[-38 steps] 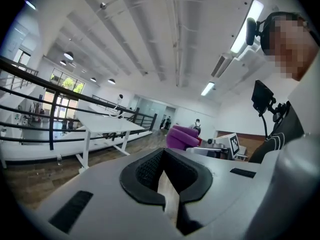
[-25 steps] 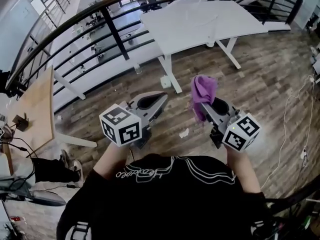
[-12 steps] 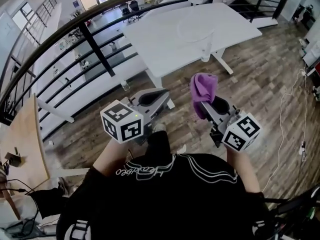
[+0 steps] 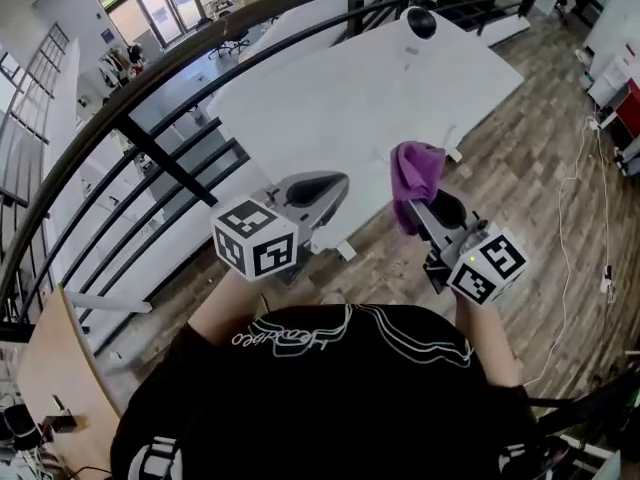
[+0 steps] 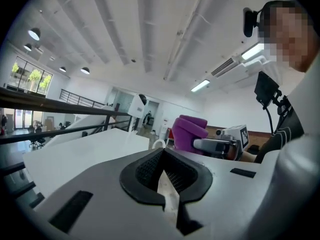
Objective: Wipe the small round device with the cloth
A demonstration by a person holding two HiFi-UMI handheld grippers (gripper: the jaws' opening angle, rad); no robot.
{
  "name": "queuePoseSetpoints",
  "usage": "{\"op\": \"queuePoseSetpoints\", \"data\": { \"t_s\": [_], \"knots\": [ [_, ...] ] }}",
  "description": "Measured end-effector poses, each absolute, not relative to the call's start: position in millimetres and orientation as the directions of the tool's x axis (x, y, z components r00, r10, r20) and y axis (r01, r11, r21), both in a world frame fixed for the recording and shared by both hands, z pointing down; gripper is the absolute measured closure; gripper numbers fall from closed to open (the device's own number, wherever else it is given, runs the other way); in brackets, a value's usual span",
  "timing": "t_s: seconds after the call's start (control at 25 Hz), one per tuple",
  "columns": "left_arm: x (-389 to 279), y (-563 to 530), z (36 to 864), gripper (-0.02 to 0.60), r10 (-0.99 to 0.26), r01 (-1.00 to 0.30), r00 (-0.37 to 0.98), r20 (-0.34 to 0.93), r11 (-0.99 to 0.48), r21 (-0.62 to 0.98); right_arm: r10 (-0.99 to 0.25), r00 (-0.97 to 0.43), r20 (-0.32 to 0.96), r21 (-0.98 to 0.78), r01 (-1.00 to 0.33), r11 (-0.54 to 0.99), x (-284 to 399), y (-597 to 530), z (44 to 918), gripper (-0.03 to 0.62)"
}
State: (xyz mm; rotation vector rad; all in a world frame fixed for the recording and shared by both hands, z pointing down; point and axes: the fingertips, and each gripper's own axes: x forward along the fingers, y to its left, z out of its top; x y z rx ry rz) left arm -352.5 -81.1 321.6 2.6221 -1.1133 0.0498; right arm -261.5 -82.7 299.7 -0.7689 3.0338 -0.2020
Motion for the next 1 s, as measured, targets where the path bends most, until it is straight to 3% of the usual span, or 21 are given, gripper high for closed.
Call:
{"op": "queuePoseSetpoints", "data": {
  "t_s": [0.48, 0.76, 1.0],
  "knots": [
    [-372, -248, 353, 0.568, -0.590, -0.622, 0.783, 0.197, -0.738, 0.263, -0.652, -0.755, 0.065, -0.043, -0.655, 0.754, -281, -196, 297, 0.526],
    [-356, -291, 378, 0.464, -0.554, -0.603, 0.797, 0.241, -0.752, 0.266, -0.717, -0.694, 0.064, 0.014, -0.718, 0.696, -272, -214, 289, 0.526],
    [-336, -306, 395, 0.449, -0.509, -0.574, 0.817, 0.272, -0.766, 0.290, -0.750, -0.659, 0.052, 0.199, -0.729, 0.655, -275, -235, 248, 0.526]
  ]
}}
